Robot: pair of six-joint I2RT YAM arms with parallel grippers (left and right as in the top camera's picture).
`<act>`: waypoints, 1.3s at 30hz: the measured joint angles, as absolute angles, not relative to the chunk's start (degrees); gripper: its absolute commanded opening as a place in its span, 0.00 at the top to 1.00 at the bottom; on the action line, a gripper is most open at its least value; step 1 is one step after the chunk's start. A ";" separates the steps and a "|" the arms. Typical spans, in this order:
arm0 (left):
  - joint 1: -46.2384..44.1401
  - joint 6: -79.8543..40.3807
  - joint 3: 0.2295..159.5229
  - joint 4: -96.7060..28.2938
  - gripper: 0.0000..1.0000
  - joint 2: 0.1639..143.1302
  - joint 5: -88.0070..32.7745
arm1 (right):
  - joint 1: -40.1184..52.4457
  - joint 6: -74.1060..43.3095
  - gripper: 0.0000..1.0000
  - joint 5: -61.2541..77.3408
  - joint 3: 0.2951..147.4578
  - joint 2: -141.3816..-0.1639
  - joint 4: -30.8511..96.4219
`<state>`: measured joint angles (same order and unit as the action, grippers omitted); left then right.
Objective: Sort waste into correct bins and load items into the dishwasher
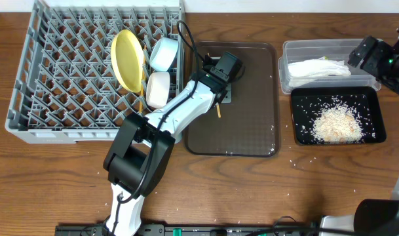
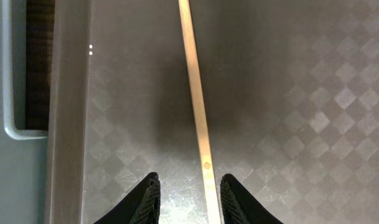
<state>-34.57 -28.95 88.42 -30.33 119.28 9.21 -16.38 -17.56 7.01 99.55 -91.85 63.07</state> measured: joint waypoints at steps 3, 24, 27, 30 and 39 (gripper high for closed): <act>-34.57 -29.87 88.42 -29.19 0.67 119.66 9.26 | -16.38 -17.56 0.01 7.01 99.55 -91.85 63.07; -34.74 -31.55 88.44 -26.24 0.67 125.34 9.43 | -16.38 -17.56 0.01 6.98 99.55 -91.85 63.07; -34.98 -31.55 88.66 -25.87 0.67 125.58 9.82 | -16.38 -17.56 0.01 6.98 99.55 -91.85 63.07; -35.11 -31.55 88.75 -25.87 0.68 125.71 10.24 | -16.36 -17.56 0.01 6.98 99.55 -91.85 63.07; -35.16 -31.59 88.77 -26.35 0.81 125.71 10.76 | -16.36 -17.56 0.01 6.98 99.55 -91.85 63.07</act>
<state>-35.16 -31.59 88.77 -26.35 125.71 10.76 -16.36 -17.56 6.98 99.55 -91.85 63.07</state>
